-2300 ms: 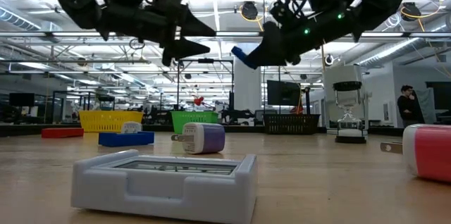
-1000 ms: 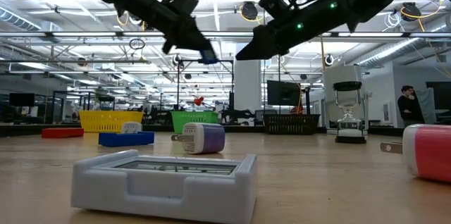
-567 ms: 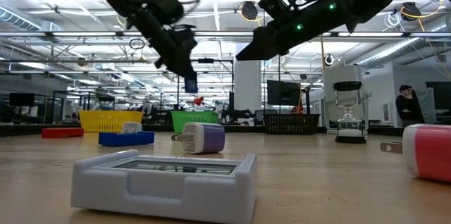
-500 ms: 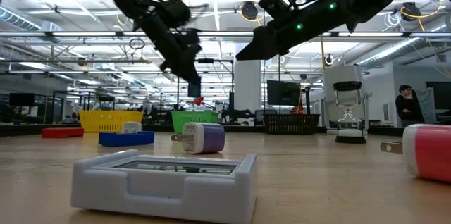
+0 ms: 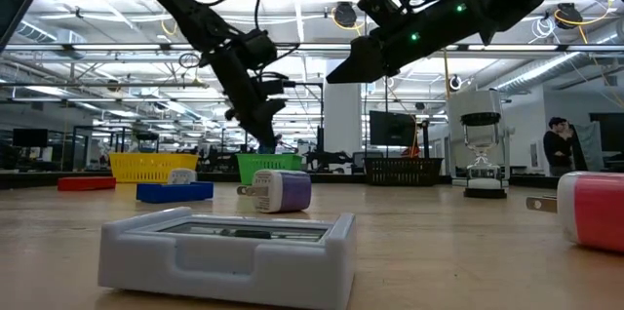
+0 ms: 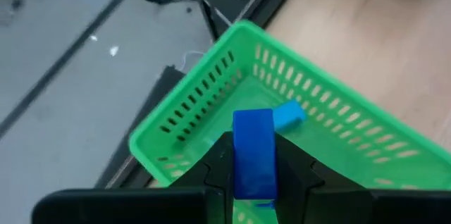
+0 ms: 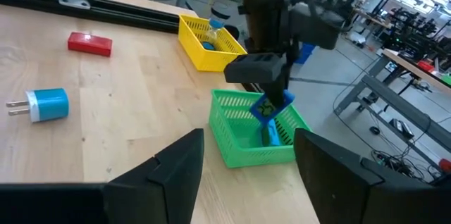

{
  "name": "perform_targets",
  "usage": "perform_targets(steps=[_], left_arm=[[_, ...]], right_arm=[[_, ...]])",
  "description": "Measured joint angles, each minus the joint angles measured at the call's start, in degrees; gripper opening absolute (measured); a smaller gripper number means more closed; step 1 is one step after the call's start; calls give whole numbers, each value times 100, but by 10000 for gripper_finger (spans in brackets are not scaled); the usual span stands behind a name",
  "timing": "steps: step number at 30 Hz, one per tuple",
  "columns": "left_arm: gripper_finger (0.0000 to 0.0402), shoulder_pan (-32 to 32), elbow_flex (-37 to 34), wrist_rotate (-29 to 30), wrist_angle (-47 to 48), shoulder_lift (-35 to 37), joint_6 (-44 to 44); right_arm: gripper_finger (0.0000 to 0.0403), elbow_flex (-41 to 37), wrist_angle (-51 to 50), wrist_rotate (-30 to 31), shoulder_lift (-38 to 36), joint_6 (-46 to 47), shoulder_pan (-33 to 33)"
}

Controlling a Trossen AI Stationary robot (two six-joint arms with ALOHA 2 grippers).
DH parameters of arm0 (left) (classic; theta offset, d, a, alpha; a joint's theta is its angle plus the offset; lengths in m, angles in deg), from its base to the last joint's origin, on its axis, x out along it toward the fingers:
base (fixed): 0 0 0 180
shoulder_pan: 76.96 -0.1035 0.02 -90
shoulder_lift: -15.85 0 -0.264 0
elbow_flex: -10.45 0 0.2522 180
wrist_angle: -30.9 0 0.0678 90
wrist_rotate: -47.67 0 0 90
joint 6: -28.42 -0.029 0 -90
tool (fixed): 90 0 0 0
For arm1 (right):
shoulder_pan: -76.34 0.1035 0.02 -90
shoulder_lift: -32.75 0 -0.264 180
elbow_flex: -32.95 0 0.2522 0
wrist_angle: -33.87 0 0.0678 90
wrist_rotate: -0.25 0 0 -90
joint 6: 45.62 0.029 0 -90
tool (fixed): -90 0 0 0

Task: Pick & Place Office items
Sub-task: Put the right blue digital timer into the green bin

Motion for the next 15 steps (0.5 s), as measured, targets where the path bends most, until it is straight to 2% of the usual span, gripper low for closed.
perform_targets(steps=[5,11,15], left_arm=[[59,-78,-2,-672,-211,-140,198],[59,-79,-8,-742,-179,-148,222],[59,-162,-8,-1065,-191,-195,398]], right_arm=[[212,0,0,0,0,5,0],[212,0,2,-5,0,18,0],[212,0,21,-14,0,20,0]])
